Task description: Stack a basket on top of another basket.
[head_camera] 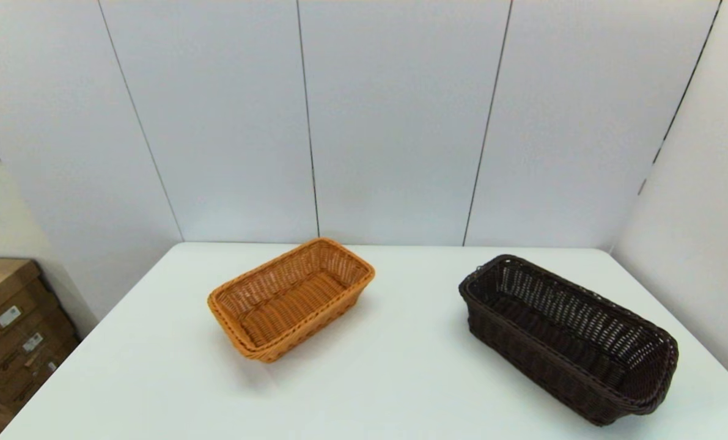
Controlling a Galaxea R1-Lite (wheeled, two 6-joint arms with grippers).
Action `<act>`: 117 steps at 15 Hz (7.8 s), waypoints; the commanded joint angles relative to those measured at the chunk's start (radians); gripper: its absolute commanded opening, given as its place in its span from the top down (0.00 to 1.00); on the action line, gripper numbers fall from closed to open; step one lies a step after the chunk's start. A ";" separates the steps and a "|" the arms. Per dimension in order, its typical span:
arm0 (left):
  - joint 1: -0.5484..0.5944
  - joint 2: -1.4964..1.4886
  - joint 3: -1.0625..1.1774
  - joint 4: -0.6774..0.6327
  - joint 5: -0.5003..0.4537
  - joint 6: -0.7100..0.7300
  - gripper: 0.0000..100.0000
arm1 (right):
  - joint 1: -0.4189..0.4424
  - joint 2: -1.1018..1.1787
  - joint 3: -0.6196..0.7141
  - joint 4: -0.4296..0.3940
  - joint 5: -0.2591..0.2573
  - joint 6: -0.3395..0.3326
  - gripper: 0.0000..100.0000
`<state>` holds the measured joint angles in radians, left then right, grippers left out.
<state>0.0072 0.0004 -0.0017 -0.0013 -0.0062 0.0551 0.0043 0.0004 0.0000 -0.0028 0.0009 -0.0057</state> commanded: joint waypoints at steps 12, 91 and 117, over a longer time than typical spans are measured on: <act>0.000 0.000 0.000 0.000 0.000 0.000 0.00 | 0.000 0.000 0.002 0.000 0.001 0.000 0.00; -0.170 2.221 -1.313 0.492 -0.046 -0.794 0.00 | 0.000 0.000 0.002 0.000 -0.001 0.000 0.00; -0.179 2.017 -1.287 0.478 -0.294 -0.617 1.00 | 0.000 0.000 0.002 0.000 0.001 0.000 0.00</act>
<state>-0.1679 2.0517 -1.2998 0.4751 -0.2877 -0.5730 0.0043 0.0004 0.0000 -0.0023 0.0004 -0.0057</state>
